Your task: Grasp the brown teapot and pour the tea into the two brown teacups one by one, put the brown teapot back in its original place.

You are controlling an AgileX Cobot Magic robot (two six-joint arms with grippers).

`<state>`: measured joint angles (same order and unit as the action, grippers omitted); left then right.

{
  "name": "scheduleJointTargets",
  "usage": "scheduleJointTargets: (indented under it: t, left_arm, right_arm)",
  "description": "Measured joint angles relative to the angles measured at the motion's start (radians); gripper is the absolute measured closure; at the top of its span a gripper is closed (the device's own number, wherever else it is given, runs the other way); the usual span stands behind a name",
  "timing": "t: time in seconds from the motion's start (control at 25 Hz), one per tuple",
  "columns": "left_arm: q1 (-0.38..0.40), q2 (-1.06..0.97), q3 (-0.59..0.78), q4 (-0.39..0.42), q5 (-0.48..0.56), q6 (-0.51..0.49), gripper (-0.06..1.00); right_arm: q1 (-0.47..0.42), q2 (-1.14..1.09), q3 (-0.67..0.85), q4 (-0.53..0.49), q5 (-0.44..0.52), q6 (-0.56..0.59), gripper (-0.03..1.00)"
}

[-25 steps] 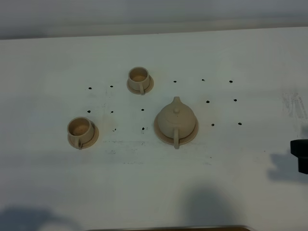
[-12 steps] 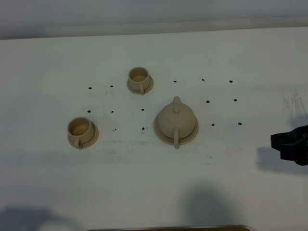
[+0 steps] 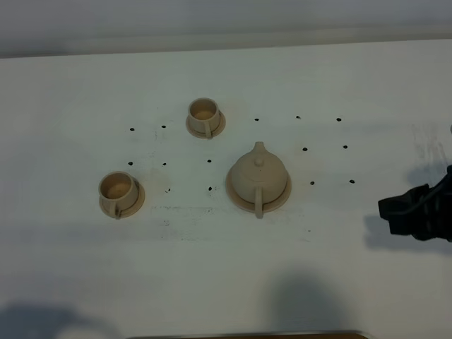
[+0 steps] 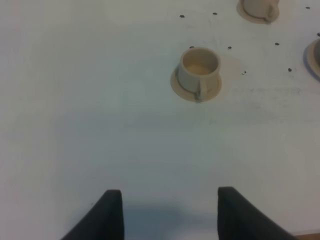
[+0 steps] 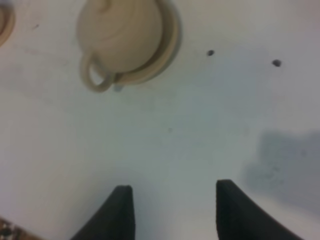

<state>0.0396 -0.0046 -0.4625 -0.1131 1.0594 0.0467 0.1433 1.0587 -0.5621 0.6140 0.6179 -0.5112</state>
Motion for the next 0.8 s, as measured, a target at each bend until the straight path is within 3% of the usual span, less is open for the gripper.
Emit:
scheduleJointTargets:
  t: [0.12,0.36,0.52,0.8]
  left_arm:
    - [0.000,0.000,0.000,0.000,0.000,0.001,0.45]
    - [0.000,0.000,0.000,0.000,0.000,0.000,0.45]
    - [0.000,0.000,0.000,0.000,0.000,0.000,0.45]
    - [0.000,0.000,0.000,0.000,0.001,0.001,0.45]
  right_arm:
    - [0.001,0.042,0.000,-0.054,-0.097,0.103,0.60]
    - [0.019,0.157,-0.030,-0.341,-0.178,0.405,0.60]
    - [0.106,0.204,-0.056,-0.477,-0.222,0.563,0.60]
    - [0.271,0.332,-0.152,-0.576,-0.239,0.730,0.60]
